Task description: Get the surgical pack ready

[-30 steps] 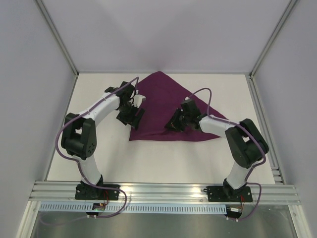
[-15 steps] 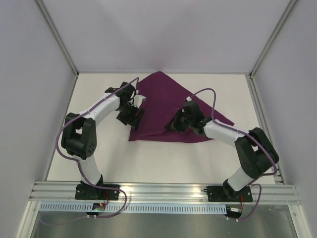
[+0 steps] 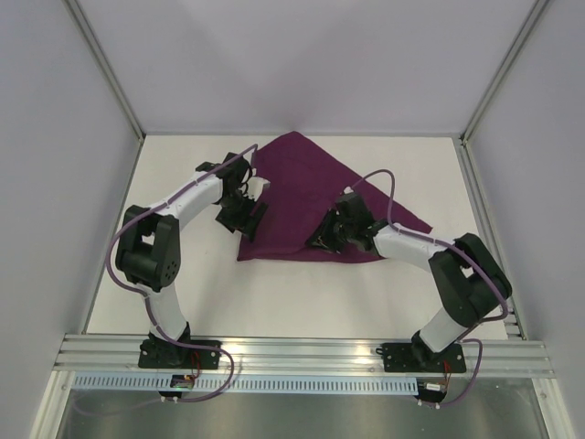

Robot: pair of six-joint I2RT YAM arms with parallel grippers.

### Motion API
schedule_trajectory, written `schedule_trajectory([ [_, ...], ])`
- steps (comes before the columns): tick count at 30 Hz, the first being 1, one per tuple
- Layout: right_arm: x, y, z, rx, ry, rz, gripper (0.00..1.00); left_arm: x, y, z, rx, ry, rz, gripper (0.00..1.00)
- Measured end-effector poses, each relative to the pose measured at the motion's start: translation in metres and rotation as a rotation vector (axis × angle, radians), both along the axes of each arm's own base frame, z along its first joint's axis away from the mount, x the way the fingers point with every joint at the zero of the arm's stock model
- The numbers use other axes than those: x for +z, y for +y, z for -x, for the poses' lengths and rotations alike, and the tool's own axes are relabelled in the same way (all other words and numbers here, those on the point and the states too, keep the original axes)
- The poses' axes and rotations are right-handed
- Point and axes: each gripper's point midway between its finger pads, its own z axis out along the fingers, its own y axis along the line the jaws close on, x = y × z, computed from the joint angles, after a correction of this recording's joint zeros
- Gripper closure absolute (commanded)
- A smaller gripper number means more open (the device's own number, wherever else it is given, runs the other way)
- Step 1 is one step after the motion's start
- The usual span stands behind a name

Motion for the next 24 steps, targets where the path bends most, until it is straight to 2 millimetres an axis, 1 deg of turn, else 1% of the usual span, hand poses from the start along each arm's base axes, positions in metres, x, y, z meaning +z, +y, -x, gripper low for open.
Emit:
schedule_trajectory([
  [2,-0.003,-0.001,0.001,-0.001,0.008,0.011,0.60,-0.001,0.000,0.000,0.000,0.001,0.000,0.23],
  [3,-0.003,-0.002,0.000,-0.003,0.007,0.016,0.56,-0.001,0.000,0.000,-0.001,0.002,-0.001,0.23],
  [5,-0.003,-0.004,-0.001,-0.005,0.000,0.028,0.51,-0.001,0.000,0.000,-0.002,0.001,0.000,0.23],
  [8,0.003,-0.013,-0.001,-0.017,-0.020,0.068,0.48,-0.001,0.000,0.000,-0.007,0.000,-0.001,0.23],
  [11,0.016,-0.026,0.000,-0.032,-0.051,0.095,0.48,-0.001,0.000,0.000,-0.013,-0.001,-0.002,0.24],
  [13,0.027,-0.037,-0.006,-0.056,-0.080,0.100,0.48,-0.001,0.000,0.000,-0.015,-0.001,-0.001,0.25],
  [14,0.032,-0.045,-0.012,-0.075,-0.096,0.100,0.48,-0.001,0.000,0.000,-0.015,-0.002,-0.001,0.25],
  [15,0.034,-0.051,-0.016,-0.087,-0.105,0.102,0.48,-0.001,0.000,0.000,-0.016,-0.001,0.000,0.25],
  [19,0.027,-0.074,-0.032,-0.125,-0.098,0.130,0.50,-0.001,-0.001,0.000,-0.016,0.000,0.004,0.25],
  [21,0.022,-0.079,-0.041,-0.124,-0.087,0.145,0.52,-0.001,-0.001,-0.001,-0.017,-0.001,0.005,0.26],
  [23,0.018,-0.082,-0.049,-0.120,-0.079,0.156,0.52,-0.005,-0.001,-0.002,-0.017,0.003,0.001,0.26],
  [24,0.016,-0.087,-0.053,-0.128,-0.077,0.161,0.52,-0.007,0.000,-0.002,-0.017,0.006,-0.003,0.26],
])
